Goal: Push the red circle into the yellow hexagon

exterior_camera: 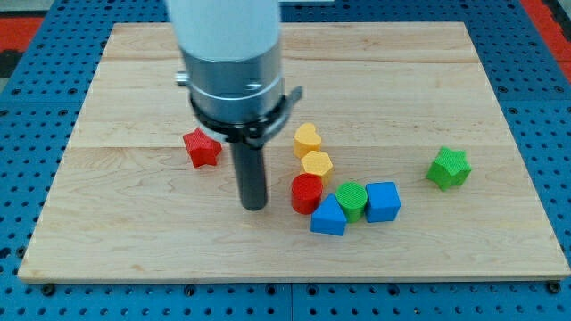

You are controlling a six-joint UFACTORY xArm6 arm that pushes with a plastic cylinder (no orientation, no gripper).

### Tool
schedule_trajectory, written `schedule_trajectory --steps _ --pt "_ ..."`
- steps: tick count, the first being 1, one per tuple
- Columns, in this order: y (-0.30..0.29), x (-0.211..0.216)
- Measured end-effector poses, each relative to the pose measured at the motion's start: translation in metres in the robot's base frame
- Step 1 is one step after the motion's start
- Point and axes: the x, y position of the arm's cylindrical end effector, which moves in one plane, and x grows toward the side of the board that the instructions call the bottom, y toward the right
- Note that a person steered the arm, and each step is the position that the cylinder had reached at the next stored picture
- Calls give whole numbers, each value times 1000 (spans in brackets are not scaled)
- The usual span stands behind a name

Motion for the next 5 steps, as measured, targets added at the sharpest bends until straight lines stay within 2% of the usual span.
schedule_trajectory --steps 1,2,3,4,5 --pt "13 11" --pt "42 -17" --pt "42 -59" --pt "32 -63" --pt "-2 -23"
